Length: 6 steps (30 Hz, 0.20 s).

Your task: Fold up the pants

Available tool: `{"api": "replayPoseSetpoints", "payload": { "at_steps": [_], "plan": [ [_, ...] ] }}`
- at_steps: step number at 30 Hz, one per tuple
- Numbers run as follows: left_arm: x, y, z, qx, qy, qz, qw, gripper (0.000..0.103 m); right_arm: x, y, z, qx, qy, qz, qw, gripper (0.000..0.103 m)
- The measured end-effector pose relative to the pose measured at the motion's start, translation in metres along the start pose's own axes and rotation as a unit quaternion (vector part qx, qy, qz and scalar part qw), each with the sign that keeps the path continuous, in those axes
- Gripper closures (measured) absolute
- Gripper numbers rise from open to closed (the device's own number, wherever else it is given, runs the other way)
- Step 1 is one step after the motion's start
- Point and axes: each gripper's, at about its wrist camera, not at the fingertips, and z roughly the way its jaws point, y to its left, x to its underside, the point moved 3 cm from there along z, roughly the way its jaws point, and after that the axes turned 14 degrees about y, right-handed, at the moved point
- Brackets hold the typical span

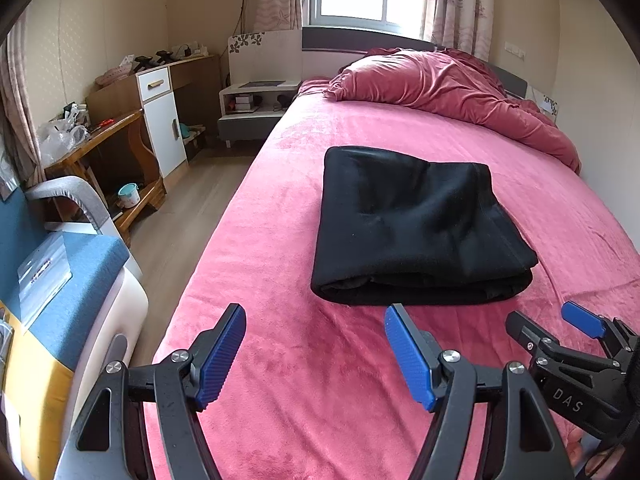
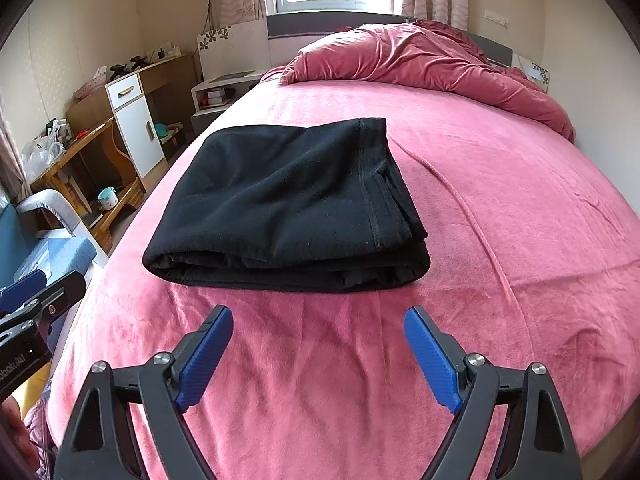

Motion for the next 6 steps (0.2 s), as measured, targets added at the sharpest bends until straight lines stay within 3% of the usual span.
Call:
{"api": "replayPoseSetpoints", "payload": {
  "at_steps": [6],
  "plan": [
    [0.0009, 0.0008, -0.0011, 0.003, -0.014, -0.003, 0.9999, 0.031, 0.003, -0.006, 0.006, -0.003, 0.009, 0.006, 1.0, 0.015]
  ]
}}
